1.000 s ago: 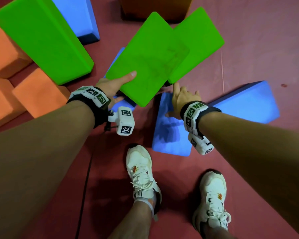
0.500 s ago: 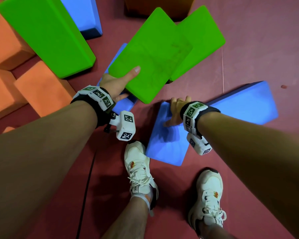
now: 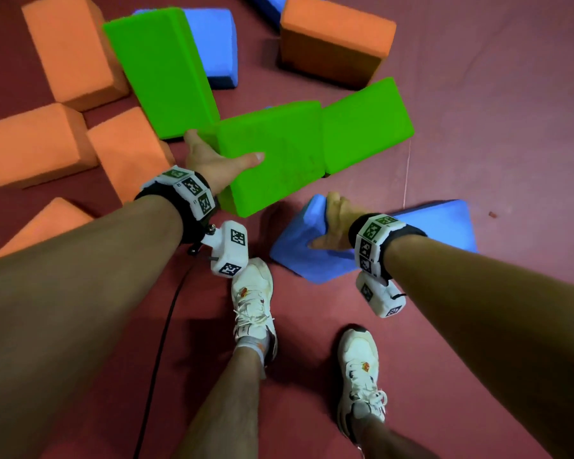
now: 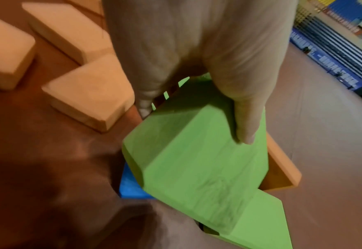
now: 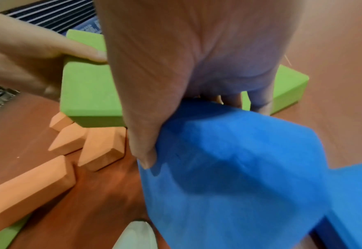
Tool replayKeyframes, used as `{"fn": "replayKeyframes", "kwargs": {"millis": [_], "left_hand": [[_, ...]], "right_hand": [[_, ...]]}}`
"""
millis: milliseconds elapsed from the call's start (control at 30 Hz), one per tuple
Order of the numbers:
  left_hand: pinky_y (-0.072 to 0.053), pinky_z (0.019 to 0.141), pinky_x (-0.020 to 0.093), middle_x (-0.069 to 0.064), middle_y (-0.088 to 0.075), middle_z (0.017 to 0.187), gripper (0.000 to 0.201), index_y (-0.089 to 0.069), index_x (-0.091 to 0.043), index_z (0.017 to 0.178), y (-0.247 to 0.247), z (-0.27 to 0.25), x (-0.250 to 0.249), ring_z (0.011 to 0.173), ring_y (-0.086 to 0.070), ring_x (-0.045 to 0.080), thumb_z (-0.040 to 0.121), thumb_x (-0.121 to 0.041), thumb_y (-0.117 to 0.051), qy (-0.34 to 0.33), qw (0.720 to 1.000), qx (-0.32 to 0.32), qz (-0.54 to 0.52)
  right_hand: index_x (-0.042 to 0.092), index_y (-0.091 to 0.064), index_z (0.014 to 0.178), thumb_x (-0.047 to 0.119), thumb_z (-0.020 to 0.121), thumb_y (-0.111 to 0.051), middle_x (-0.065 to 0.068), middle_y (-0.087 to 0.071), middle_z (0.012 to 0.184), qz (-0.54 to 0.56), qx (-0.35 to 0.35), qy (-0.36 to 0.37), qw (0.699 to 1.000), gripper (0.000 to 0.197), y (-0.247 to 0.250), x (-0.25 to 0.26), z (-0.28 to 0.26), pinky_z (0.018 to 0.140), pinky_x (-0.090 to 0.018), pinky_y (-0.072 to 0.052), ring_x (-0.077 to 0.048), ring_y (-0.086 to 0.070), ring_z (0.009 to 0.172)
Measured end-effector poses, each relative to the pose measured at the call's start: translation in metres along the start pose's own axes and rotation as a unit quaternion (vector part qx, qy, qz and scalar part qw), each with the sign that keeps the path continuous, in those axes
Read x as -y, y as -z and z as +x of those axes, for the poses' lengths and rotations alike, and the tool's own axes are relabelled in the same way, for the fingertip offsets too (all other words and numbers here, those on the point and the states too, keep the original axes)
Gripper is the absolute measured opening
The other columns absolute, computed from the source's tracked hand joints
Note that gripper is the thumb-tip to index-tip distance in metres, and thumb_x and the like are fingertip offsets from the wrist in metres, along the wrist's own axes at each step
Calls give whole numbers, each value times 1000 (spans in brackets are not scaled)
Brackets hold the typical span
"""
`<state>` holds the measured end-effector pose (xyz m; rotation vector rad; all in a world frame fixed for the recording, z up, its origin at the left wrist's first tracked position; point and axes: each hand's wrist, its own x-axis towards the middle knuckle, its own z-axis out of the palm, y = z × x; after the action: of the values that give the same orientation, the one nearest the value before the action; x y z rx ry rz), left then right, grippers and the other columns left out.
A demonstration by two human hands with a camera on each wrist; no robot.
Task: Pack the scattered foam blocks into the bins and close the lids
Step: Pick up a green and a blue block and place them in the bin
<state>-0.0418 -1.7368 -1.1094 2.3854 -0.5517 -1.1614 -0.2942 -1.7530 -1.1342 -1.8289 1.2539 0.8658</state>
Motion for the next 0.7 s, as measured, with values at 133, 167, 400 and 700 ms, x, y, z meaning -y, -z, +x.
{"fn": "replayKeyframes", "kwargs": {"millis": [133,167,400,700], "left_hand": [[-45,102,42,5,-54,130,114,-30,-21,135,60,-62,5,120,-53,29,44,-64,-85,-59,994,-57,72],[-46,100,45,5,-55,127,111,-32,-25,133,78,-84,14,118,-54,32,43,-65,-84,-62,990,-73,103],[-37,102,53,-1,-45,144,106,-27,-38,143,159,-219,104,130,-39,39,56,-61,-83,-30,957,-69,280],[-34,104,56,1,-38,146,112,-19,-41,149,193,-389,324,133,-35,39,58,-69,-77,78,969,-78,219]], "right_hand": [[17,-45,130,51,69,-81,-15,-55,129,-83,-36,33,995,79,48,26,-53,92,-41,-44,-36,-55,121],[17,-42,126,54,64,-81,-16,-56,123,-125,-54,50,989,82,58,38,-72,88,-42,-46,-37,-57,116],[17,-37,120,64,58,-81,-15,-52,120,-259,-103,153,948,89,57,136,-159,89,-47,-49,-40,-55,112],[21,-36,126,55,64,-78,-11,-51,121,-436,-40,282,854,82,-133,270,-260,91,-50,-44,-38,-54,114]]}}
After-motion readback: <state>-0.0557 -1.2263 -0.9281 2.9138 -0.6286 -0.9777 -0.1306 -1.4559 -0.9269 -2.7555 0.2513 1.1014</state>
